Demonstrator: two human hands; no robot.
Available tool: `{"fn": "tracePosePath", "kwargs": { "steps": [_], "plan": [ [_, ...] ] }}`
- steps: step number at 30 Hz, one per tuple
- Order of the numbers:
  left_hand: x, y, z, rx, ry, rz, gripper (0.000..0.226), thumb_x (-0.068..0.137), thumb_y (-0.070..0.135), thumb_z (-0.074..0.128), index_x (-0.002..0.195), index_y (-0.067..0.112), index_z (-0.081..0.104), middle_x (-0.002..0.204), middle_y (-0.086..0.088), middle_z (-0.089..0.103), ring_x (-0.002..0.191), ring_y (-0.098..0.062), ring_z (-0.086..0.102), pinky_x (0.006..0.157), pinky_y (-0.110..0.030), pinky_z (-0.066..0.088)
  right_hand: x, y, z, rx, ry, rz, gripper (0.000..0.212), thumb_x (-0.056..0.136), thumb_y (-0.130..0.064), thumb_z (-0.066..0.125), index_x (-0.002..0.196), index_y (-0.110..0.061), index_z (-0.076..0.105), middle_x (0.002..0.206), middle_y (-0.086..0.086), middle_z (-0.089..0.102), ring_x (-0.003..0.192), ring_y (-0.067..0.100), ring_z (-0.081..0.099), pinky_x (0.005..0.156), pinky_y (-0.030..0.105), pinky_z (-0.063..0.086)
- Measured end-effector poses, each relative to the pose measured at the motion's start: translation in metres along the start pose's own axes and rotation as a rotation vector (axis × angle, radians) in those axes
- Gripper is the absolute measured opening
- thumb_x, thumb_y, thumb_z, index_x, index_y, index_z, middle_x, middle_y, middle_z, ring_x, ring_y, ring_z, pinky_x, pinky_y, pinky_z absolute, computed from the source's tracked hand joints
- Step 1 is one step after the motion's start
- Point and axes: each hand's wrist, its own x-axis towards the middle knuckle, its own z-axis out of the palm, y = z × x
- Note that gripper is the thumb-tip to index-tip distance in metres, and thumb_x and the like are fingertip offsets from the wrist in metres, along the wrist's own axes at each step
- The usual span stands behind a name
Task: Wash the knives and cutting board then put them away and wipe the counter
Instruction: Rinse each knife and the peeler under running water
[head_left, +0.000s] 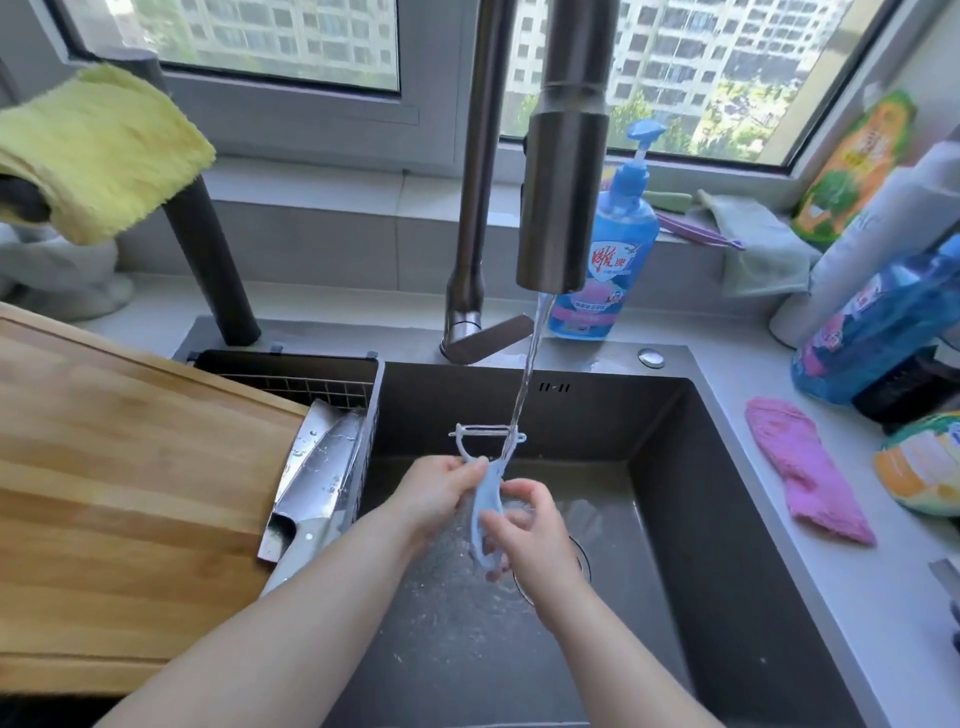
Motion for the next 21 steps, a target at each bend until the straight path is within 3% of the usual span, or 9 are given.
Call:
{"fn": "tracePosePath", "kwargs": {
  "steps": [2,6,11,16,18,21],
  "plan": [
    [0.003,0.003,-0.001,-0.018,0.046,0.026,0.031,0.093,0.018,0.050,0.068,0.009,0.065,0.071,-0.008,0.065,0.071,-0.020,0.059,0.076,-0.031,0.046,0.005,-0.009,-0.003,-0.017,-0.039,0.030,0.005,0.090,-0.007,0.050,0.091,-0.011,0.052,0.062,0.003,0.059,0.041,0.011,0.054,0.036,0.019,0.036],
    [0.010,0.005,-0.003,-0.023,0.074,0.047,0.029,0.092,0.020,0.052,0.068,0.012,0.066,0.075,-0.006,0.065,0.079,-0.021,0.059,0.087,-0.035,0.043,0.011,-0.019,0.000,-0.074,-0.051,0.065,0.024,0.096,-0.015,0.038,0.075,-0.014,0.049,0.053,0.004,0.054,0.029,0.009,0.044,0.031,0.018,0.029],
    [0.012,0.007,-0.010,-0.015,-0.030,0.042,0.030,0.094,0.019,0.048,0.073,0.008,0.067,0.077,-0.009,0.066,0.078,-0.021,0.059,0.087,-0.034,0.044,0.013,-0.023,0.005,0.016,-0.136,0.100,0.021,0.095,-0.007,0.039,0.081,-0.019,0.051,0.064,0.002,0.056,0.039,0.010,0.052,0.040,0.020,0.042],
    [0.010,0.005,-0.010,-0.022,-0.063,0.058,0.027,0.094,0.015,0.048,0.074,0.008,0.066,0.060,0.006,0.067,0.064,-0.006,0.062,0.075,-0.021,0.048,0.015,-0.023,0.008,0.121,-0.037,0.149,0.039,0.099,-0.028,0.036,0.067,-0.011,0.051,0.040,-0.002,0.047,0.025,0.006,0.032,0.033,0.014,0.024],
    [0.007,0.007,-0.011,-0.049,-0.069,0.066,0.028,0.093,0.013,0.048,0.073,0.007,0.066,0.060,0.004,0.068,0.061,-0.005,0.064,0.069,-0.017,0.051,0.015,-0.022,0.007,0.148,-0.088,0.134,0.033,0.099,-0.025,0.036,0.075,-0.010,0.053,0.042,-0.002,0.047,0.026,0.006,0.033,0.033,0.014,0.025],
    [0.005,0.010,-0.013,-0.054,-0.044,0.072,0.030,0.094,0.016,0.048,0.071,0.006,0.065,0.065,-0.005,0.067,0.065,-0.015,0.062,0.074,-0.026,0.049,0.010,-0.021,0.004,0.191,-0.222,0.064,0.020,0.098,-0.010,0.036,0.090,-0.009,0.054,0.060,0.001,0.054,0.035,0.006,0.043,0.040,0.016,0.034]
  ]
}}
